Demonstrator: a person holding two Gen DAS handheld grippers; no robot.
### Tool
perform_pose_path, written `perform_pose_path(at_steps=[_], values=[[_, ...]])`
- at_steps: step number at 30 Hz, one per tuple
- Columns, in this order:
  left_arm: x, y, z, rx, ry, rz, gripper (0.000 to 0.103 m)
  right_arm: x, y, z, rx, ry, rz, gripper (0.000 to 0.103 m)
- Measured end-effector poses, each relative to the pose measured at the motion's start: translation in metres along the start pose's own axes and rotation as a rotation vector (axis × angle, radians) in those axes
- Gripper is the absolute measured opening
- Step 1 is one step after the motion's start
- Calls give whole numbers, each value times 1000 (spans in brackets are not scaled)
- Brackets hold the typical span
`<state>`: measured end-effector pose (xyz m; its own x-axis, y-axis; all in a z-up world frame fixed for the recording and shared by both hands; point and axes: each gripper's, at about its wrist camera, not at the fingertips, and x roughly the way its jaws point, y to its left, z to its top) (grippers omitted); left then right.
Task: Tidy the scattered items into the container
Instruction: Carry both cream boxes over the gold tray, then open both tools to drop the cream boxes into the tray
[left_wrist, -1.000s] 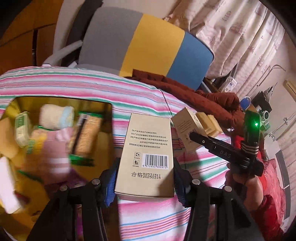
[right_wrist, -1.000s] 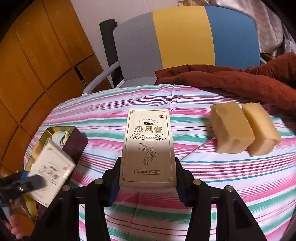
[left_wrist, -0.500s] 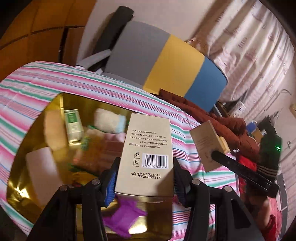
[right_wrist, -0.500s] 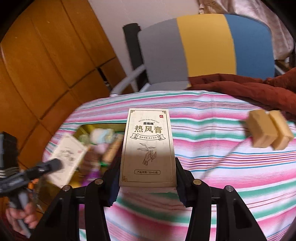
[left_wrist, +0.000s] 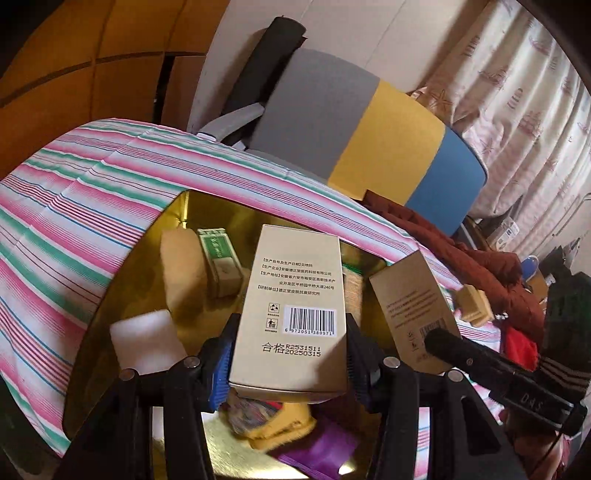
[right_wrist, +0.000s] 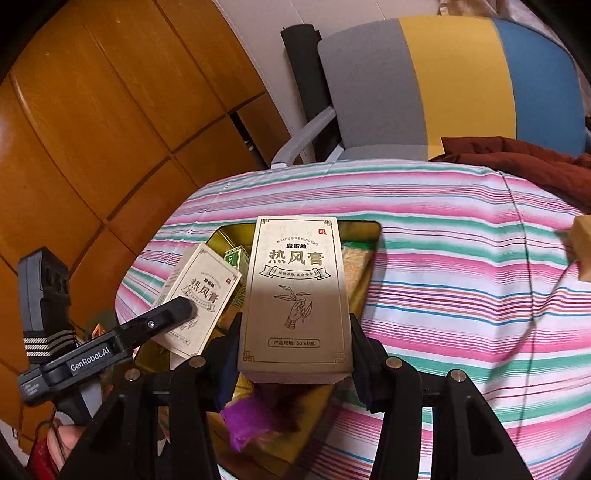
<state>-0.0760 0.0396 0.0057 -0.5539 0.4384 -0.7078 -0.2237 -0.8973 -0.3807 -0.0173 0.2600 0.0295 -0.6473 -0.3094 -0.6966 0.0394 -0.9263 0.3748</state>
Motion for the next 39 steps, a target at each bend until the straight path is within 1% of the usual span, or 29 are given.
perform_pose_path(at_steps=[3, 7, 10, 12, 15, 17, 21, 24, 30, 39], values=[[4, 10, 6, -15, -2, 20, 52, 10, 4, 1, 2, 9, -24, 51], [12, 15, 11, -12, 4, 54, 53, 21, 9, 6, 2, 11, -85, 51], [19, 19, 11, -33, 52, 58, 53, 25, 13, 5, -8, 16, -137, 53], [16, 23, 9, -58, 54, 54, 54, 21, 17, 4, -15, 0, -144, 65], [6, 32, 4, -108, 33, 55, 58, 10, 21, 2, -38, -40, -153, 68], [-1, 37, 2, -132, 15, 53, 58, 4, 21, 2, -40, -51, -147, 68], [-17, 49, -1, -194, -36, 87, 58, -1, 18, 1, -21, -66, -138, 68], [-25, 55, -3, -229, -63, 77, 58, -2, 19, -2, -20, -74, -129, 68], [-32, 50, -5, -218, -81, 74, 58, -3, 18, -8, -6, -76, -111, 68], [-26, 19, -11, -151, -45, 23, 58, -15, 3, -9, 27, -101, -107, 68]])
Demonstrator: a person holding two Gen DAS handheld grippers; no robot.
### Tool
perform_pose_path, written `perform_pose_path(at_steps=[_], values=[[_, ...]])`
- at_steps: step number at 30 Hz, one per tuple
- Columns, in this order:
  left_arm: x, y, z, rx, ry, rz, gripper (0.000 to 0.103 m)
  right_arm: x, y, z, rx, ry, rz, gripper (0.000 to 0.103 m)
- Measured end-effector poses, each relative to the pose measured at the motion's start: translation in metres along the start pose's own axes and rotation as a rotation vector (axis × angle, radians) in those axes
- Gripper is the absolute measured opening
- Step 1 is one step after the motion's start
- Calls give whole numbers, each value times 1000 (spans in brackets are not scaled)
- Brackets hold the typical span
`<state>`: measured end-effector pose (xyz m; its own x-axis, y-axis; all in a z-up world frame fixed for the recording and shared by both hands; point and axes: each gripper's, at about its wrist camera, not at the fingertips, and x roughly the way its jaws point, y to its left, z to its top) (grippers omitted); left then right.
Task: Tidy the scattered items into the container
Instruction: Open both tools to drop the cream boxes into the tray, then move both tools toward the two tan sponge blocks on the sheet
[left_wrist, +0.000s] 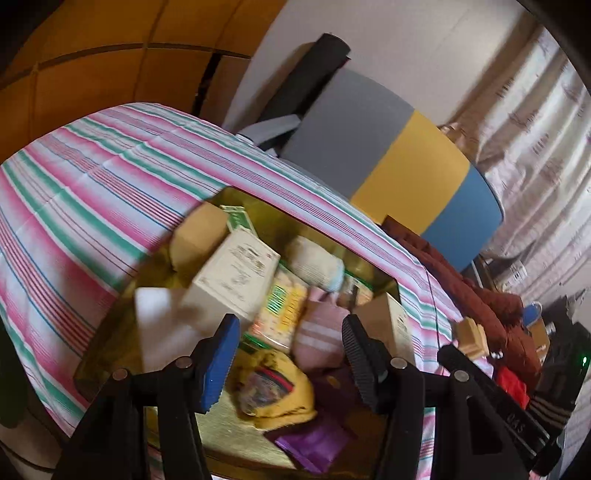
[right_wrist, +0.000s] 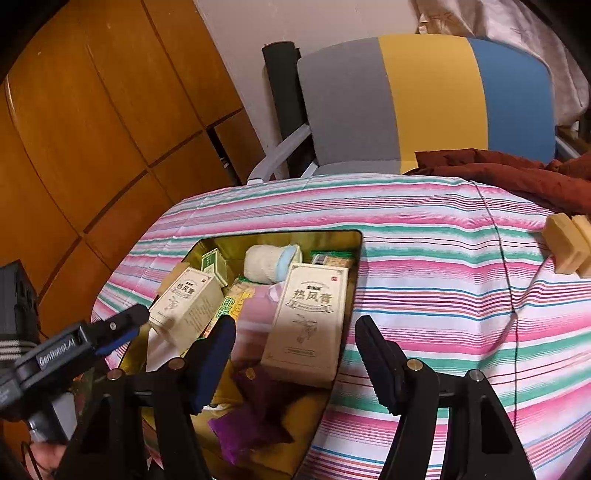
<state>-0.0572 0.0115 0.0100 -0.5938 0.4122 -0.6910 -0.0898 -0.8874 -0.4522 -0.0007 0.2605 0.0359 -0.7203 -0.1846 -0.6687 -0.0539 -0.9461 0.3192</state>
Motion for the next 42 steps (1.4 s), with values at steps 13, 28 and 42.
perform_pose_path(at_steps=[13, 28, 42], values=[[11, -58, -20, 151, 70, -17, 58, -19, -41, 1, 48, -25, -37, 68], [23, -96, -40, 218, 128, -28, 58, -45, -79, 6, 4, -81, -157, 74], [37, -142, -61, 293, 184, -64, 58, -66, -123, 13, -7, -102, -247, 77]])
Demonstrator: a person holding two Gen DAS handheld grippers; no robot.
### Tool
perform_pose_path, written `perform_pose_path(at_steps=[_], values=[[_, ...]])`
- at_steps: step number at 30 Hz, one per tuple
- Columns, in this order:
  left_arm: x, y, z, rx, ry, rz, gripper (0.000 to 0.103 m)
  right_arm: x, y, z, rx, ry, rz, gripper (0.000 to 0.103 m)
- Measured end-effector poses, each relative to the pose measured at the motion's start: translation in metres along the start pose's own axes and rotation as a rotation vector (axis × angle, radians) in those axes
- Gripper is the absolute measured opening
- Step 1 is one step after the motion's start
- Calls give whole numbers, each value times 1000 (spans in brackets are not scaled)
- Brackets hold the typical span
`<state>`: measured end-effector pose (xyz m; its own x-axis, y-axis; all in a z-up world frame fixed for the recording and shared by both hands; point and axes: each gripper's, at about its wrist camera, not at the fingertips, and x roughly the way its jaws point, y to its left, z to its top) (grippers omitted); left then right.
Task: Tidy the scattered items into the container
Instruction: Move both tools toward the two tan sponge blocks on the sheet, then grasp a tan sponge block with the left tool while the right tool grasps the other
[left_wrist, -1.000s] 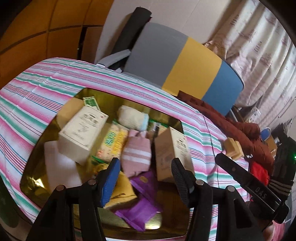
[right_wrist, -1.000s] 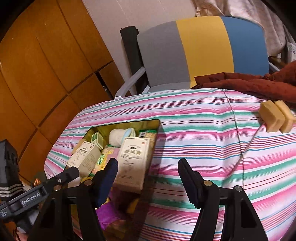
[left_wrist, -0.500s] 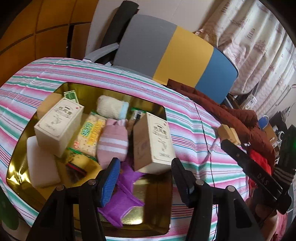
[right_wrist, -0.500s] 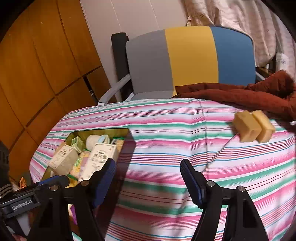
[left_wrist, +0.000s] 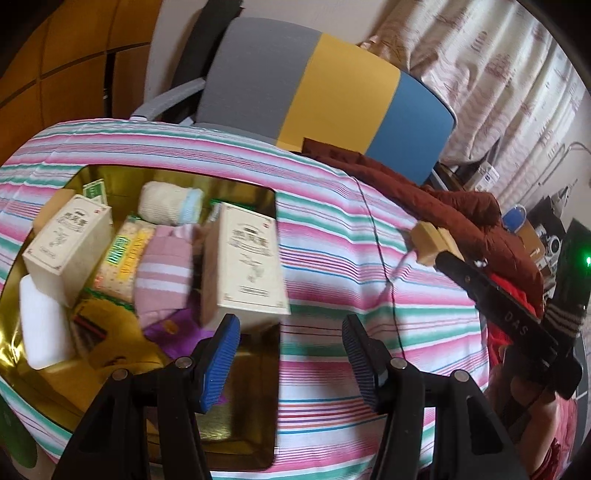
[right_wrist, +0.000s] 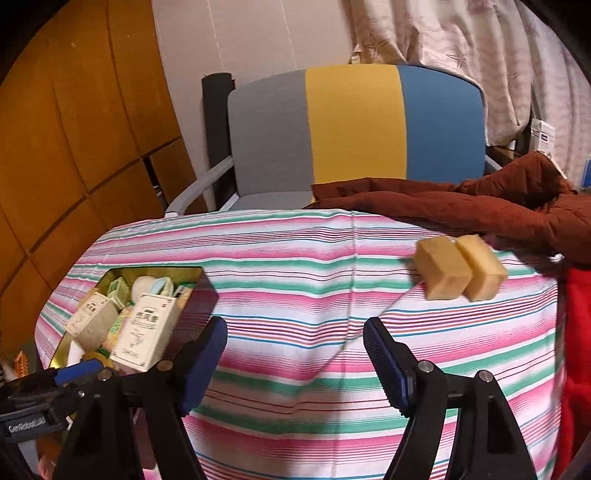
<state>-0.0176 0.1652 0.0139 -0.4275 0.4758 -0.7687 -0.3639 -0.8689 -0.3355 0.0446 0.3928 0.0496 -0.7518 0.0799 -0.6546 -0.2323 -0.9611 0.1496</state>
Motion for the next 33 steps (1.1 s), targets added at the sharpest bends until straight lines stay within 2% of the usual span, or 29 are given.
perform_pose_path(at_steps=[9, 13, 16, 21, 24, 29, 32, 33], values=[[20, -35, -3, 67, 50, -25, 58, 9, -52, 9, 55, 55, 7, 78], [32, -46, -5, 86, 85, -36, 58, 25, -103, 17, 70, 70, -108, 78], [46, -56, -4, 93, 115, -41, 58, 40, -155, 23, 132, 77, -169, 78], [72, -79, 1, 113, 168, -70, 58, 67, -210, 30, 181, 84, -205, 76], [87, -96, 5, 134, 194, -86, 58, 87, -220, 34, 149, 103, -199, 70], [109, -122, 14, 156, 220, -112, 58, 113, -221, 36, 88, 128, -161, 65], [120, -135, 20, 162, 226, -124, 58, 120, -228, 35, 122, 152, -113, 46], [124, -140, 23, 161, 228, -130, 58, 119, -230, 35, 140, 159, -109, 45]])
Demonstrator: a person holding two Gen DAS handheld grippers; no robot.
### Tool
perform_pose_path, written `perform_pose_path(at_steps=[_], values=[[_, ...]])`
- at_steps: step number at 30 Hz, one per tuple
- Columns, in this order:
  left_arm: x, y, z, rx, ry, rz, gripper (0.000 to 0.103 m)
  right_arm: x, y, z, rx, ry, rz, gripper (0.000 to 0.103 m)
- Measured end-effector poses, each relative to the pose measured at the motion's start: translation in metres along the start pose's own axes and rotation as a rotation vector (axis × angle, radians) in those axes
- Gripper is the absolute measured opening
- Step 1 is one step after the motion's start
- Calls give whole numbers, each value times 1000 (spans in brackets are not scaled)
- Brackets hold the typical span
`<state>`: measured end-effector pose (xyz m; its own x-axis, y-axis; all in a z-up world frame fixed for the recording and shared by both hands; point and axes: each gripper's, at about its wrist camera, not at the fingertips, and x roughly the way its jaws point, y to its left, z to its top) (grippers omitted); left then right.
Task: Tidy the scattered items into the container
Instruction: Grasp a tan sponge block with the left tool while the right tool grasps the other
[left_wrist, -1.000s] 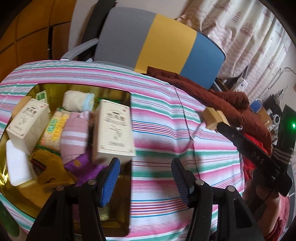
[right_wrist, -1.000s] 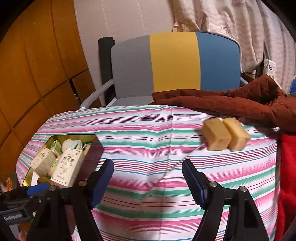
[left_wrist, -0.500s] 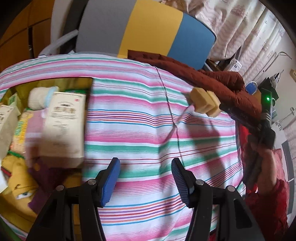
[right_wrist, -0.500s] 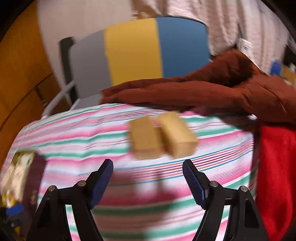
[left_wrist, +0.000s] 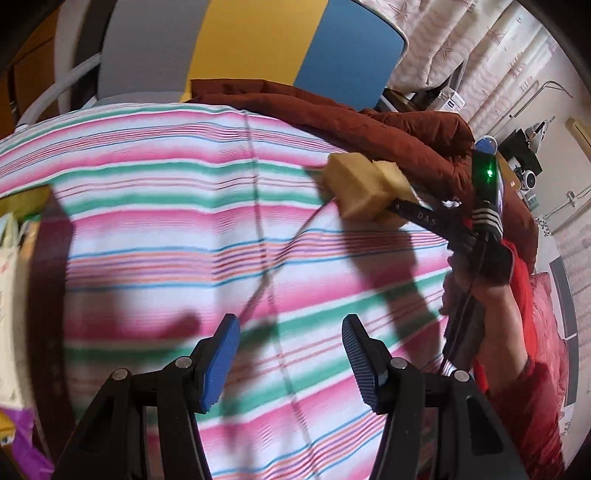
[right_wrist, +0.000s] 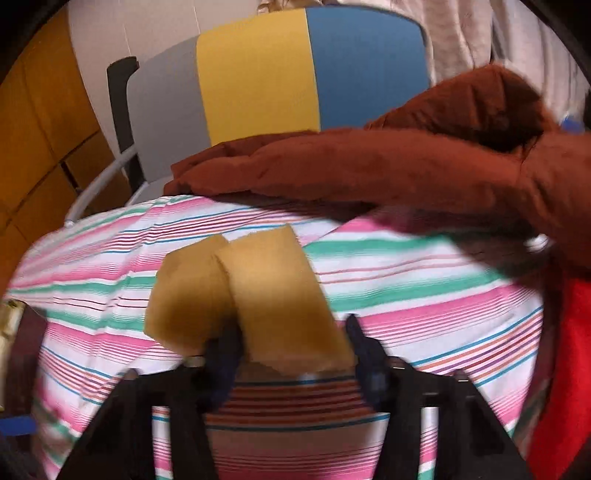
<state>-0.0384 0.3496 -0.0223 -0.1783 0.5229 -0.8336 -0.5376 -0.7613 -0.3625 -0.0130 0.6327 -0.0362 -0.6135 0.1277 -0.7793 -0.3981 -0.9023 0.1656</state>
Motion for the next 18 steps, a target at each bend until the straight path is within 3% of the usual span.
perform_pose_path(at_steps=[5, 9, 18], values=[[24, -24, 25, -6, 4, -7, 60, -13, -15, 4, 135, 9, 34, 43], [48, -51, 54, 28, -2, 3, 81, -32, -24, 6, 158, -19, -34, 43], [104, -93, 107, 97, 23, 89, 81, -42, -39, 13, 189, -48, -58, 43]])
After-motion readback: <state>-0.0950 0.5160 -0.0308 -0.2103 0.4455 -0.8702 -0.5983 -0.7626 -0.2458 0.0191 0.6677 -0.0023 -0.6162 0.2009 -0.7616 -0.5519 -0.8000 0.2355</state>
